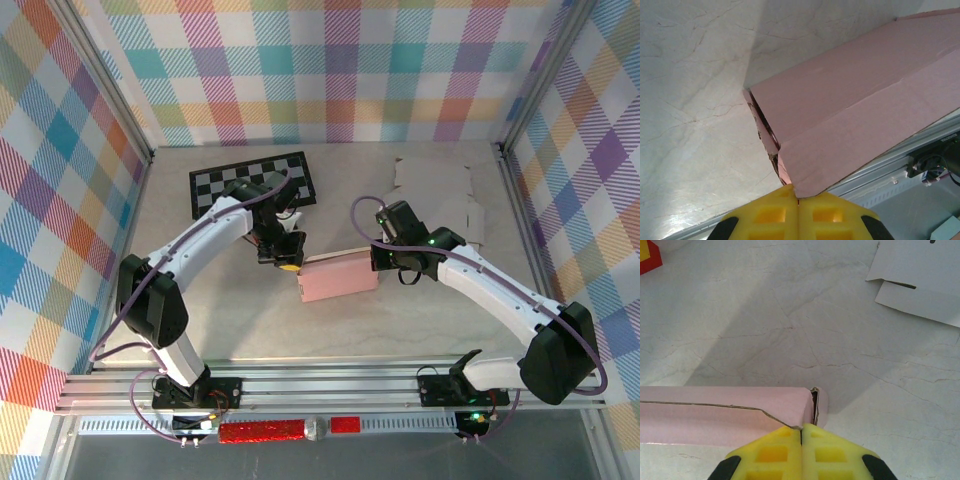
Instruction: Fold the paper box
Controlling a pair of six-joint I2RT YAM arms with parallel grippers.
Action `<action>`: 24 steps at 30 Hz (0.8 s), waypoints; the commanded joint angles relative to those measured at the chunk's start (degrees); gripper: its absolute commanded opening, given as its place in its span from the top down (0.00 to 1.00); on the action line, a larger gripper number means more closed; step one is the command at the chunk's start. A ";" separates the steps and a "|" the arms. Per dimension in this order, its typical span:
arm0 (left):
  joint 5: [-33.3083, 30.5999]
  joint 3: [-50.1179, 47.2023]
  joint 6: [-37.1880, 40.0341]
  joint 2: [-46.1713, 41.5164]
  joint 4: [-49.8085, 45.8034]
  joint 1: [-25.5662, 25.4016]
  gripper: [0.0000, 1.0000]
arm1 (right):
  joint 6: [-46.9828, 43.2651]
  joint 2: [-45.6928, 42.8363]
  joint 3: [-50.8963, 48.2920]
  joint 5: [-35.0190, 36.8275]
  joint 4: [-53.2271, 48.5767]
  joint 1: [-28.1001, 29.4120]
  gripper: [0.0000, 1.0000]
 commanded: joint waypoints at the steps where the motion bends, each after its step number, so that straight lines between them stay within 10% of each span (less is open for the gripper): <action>1: 2.14 -2.54 1.94 -2.30 1.49 0.36 1.00 | 0.57 0.67 0.83 -3.09 -0.92 0.21 1.00; 24: 6.18 -0.75 -3.56 -2.13 3.12 2.11 1.00 | 0.03 0.41 0.50 -3.89 -1.13 0.21 1.00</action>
